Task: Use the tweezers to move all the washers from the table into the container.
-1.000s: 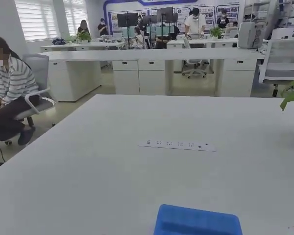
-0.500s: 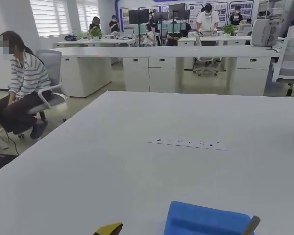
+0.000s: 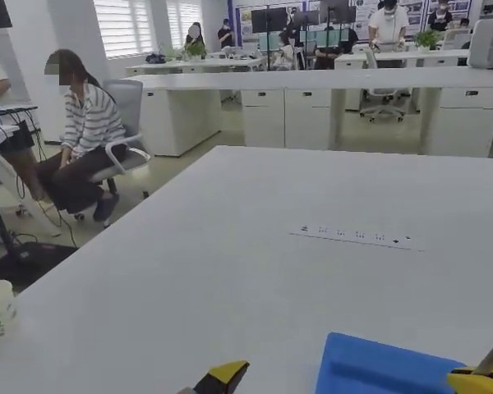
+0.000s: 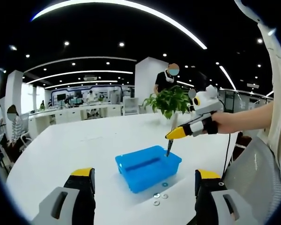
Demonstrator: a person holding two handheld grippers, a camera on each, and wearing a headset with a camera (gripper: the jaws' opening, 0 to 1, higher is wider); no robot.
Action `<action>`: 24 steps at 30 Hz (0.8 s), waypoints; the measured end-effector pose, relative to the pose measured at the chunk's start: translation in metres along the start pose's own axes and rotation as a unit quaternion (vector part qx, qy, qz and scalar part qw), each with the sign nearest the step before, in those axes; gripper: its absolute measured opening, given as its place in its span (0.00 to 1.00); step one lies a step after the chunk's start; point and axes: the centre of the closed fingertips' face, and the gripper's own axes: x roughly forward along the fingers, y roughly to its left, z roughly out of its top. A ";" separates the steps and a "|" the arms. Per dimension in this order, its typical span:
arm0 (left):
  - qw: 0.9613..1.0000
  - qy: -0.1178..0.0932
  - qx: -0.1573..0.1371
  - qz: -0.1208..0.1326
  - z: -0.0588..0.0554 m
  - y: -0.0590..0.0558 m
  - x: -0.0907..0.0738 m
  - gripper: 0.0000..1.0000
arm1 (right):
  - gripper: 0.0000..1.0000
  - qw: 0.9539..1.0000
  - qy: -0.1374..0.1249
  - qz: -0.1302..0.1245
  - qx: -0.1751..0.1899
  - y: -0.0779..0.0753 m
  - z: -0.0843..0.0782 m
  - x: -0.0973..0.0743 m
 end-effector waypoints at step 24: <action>1.000 0.008 0.009 0.010 -0.002 0.006 0.001 0.91 | 0.03 0.997 0.058 -0.039 -0.029 -0.030 -0.033 0.032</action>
